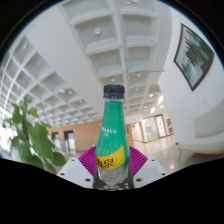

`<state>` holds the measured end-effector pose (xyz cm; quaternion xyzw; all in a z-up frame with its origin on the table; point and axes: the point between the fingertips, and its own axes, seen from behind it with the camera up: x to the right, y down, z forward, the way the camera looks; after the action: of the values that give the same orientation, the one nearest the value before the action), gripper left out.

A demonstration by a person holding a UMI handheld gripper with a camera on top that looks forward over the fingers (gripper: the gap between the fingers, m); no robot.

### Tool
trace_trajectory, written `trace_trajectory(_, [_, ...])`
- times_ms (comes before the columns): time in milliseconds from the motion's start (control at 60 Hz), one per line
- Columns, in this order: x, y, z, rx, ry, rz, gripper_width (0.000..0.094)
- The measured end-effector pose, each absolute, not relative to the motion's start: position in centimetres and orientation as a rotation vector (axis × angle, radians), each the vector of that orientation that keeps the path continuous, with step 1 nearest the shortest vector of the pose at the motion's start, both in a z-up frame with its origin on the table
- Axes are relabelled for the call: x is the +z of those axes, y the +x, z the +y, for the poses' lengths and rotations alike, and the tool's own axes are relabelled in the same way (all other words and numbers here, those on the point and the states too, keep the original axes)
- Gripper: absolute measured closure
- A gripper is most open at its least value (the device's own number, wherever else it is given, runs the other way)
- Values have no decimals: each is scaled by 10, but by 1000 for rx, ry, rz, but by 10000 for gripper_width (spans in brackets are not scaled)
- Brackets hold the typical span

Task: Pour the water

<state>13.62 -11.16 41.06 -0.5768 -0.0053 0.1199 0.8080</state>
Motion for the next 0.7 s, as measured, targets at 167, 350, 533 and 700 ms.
trace_trajectory(167, [306,224,-65,-10,-1442,-10,539])
trace_trajectory(350, [179,267,-44,-87,-1672,16,539])
trace_trajectory(533, [107,284,-34,-95,-1799,13,539])
trace_trajectory(700, [78,289,-44,-91,-1803,74,499])
